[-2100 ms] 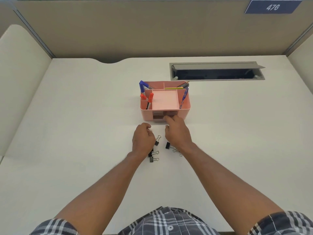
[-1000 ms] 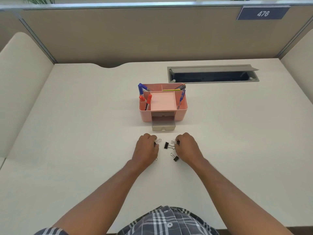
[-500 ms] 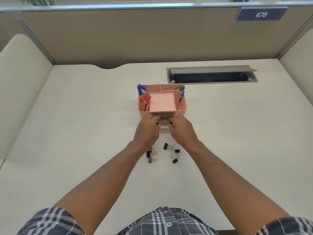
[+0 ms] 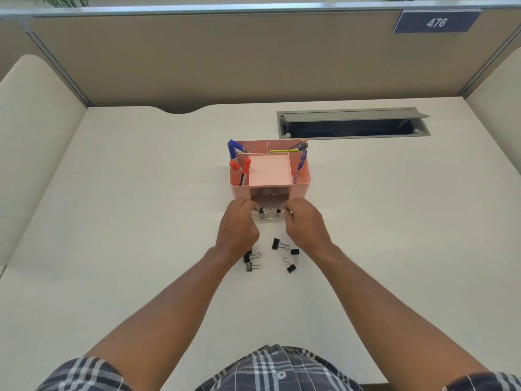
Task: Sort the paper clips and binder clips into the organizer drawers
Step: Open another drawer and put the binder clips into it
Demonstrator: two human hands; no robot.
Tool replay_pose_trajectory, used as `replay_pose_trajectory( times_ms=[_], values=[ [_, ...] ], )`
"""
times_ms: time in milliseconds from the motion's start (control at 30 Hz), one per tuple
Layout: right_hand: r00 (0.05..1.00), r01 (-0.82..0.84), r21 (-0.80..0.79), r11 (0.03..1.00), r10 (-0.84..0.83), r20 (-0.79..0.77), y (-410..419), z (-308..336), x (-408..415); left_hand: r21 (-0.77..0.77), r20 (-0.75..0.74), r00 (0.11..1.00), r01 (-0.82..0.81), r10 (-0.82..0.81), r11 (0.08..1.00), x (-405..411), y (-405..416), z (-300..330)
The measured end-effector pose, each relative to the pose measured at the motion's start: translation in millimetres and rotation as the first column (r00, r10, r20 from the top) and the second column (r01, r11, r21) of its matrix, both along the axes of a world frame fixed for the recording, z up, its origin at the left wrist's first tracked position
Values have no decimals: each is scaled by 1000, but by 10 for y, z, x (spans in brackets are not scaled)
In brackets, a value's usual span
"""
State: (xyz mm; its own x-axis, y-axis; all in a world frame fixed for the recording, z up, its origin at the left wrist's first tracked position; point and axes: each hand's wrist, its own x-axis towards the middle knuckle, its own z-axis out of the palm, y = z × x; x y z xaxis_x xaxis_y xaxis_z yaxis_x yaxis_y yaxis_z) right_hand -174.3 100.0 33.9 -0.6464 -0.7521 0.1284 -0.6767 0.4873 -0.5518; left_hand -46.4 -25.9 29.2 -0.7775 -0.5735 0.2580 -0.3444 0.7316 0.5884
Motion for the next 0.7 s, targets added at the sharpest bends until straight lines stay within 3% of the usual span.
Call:
replay_pose_trajectory(
  times_ms=[67,233,400,700],
  values=[
    [998,-22,17,1000,21,57,88,-50,78,76,29,999,-32,30,997,152,30,-76],
    [980,-137,259,956,92,177,204,-186,262,199,196,980,0,-40,980,491,76,-248],
    [981,-186,306,934,157,115,254,-281,365,161,245,966,48,-87,986,636,117,-277],
    [989,-128,274,953,101,109,278,-236,360,76,244,961,117,-133,990,567,114,-282]
  ],
)
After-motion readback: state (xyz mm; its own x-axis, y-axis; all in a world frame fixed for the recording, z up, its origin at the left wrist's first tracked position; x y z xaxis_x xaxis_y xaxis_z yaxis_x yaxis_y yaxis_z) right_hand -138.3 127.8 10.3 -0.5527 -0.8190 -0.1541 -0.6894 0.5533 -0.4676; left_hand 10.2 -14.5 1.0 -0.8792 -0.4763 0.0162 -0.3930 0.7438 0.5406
